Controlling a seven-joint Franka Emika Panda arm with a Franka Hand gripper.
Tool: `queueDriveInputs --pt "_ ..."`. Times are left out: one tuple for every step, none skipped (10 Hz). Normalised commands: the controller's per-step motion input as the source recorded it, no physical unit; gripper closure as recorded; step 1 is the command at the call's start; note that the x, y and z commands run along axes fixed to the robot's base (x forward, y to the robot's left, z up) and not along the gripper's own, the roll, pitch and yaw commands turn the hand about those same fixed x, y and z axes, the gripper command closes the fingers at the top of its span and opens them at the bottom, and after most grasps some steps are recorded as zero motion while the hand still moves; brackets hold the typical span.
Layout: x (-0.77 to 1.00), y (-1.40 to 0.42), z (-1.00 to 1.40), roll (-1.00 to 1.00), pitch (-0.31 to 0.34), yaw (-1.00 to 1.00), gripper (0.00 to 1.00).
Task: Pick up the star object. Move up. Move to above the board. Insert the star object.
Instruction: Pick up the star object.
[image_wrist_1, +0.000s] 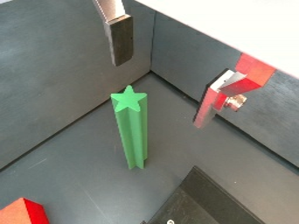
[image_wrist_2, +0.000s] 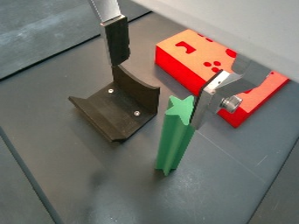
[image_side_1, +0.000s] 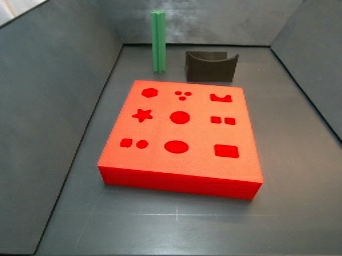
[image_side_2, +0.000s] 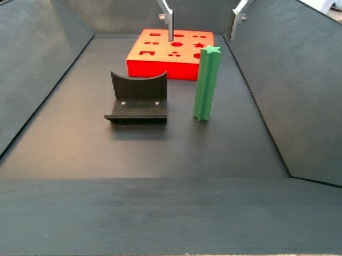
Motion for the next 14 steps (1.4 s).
queueDriveInputs --pt "0.0 0.0 -0.05 0.0 -0.109 0.0 0.0" --pt "-0.2 0.0 -0.11 0.03 -0.036 -0.08 0.0" --pt "-0.25 -0.04 -0.51 0.09 -0.059 -0.06 0.0" --pt "-0.27 -0.13 -0.57 0.1 -0.099 0.14 0.0" --pt "-0.04 0.0 -0.53 0.06 -0.119 0.57 0.0" --pt "-0.05 0.04 -0.51 0.02 -0.17 0.76 0.0" --pt "-0.12 0.09 -0.5 0.0 -0.173 0.68 0.0" --pt "-0.02 0.0 -0.46 0.03 -0.104 0.4 0.0" --pt "-0.01 -0.14 -0.4 0.12 -0.037 0.13 0.0" --pt "0.0 -0.09 -0.24 0.07 0.0 0.02 0.0" --pt "-0.05 -0.19 -0.17 0.09 -0.036 0.0 0.0" --pt "0.0 0.0 -0.06 0.0 0.0 0.0 0.0" --pt "0.0 0.0 0.0 0.0 0.0 0.0 1.0" --pt "0.0 0.0 0.0 0.0 0.0 0.0 1.0"
